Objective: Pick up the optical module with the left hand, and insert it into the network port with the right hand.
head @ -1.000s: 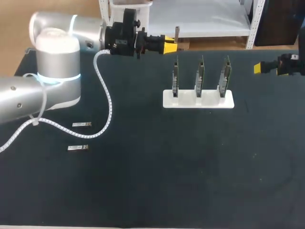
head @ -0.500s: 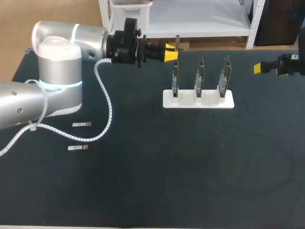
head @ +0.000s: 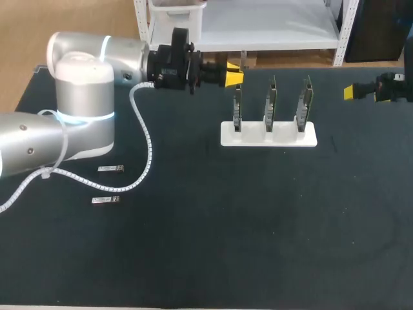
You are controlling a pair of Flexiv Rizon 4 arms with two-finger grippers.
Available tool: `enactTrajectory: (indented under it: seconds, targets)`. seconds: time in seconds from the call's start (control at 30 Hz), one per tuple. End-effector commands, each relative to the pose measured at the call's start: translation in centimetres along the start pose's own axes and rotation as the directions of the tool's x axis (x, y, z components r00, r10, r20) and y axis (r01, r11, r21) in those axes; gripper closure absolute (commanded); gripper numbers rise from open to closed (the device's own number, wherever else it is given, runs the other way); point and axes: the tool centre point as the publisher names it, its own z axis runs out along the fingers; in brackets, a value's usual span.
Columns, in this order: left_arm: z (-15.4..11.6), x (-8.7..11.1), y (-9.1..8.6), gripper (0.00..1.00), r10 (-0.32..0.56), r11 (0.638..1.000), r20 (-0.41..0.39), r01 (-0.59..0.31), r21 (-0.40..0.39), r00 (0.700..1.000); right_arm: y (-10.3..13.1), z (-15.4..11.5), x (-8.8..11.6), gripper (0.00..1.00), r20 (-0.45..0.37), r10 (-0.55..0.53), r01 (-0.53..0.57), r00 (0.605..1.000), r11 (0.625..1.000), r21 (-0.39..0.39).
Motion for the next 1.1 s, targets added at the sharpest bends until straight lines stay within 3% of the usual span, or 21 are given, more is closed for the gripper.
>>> enactTrajectory:
  seconds: [0.03, 0.57, 0.73, 0.9, 0.97, 1.1]
  targets:
    - [-0.2, 0.4, 0.0, 1.00, -0.009, 1.000, 0.003, 0.009, -0.006, 1.000, 0.1, 0.0, 0.0, 0.00, 0.001, 0.001, -0.001, 1.000, 1.000, 0.003]
    - [-0.4, 0.5, -0.1, 1.00, -0.015, 1.000, 0.002, 0.015, -0.013, 1.000, 0.1, 0.0, 0.0, 0.00, 0.001, 0.001, -0.001, 1.000, 1.000, 0.003]
    - [-0.4, 0.5, -0.1, 1.00, -0.015, 1.000, 0.002, 0.015, -0.013, 1.000, 0.0, -0.2, -1.7, 0.00, -0.002, -0.138, 0.138, 0.990, 0.988, -0.063]
    - [-0.4, 0.5, -0.1, 1.00, -0.015, 1.000, 0.002, 0.015, -0.013, 1.000, 0.6, 0.5, -4.1, 0.00, 0.007, -0.300, 0.297, 0.954, 0.940, -0.170]
    - [-0.4, 0.5, -0.1, 1.00, -0.015, 1.000, 0.002, 0.015, -0.013, 1.000, 1.4, 1.2, -5.3, 0.00, 0.018, -0.374, 0.366, 0.927, 0.895, -0.254]
    - [-0.4, 0.5, -0.1, 1.00, -0.015, 1.000, 0.002, 0.015, -0.013, 1.000, 3.0, 2.5, -6.7, 0.00, 0.022, -0.481, 0.462, 0.876, 0.827, -0.321]
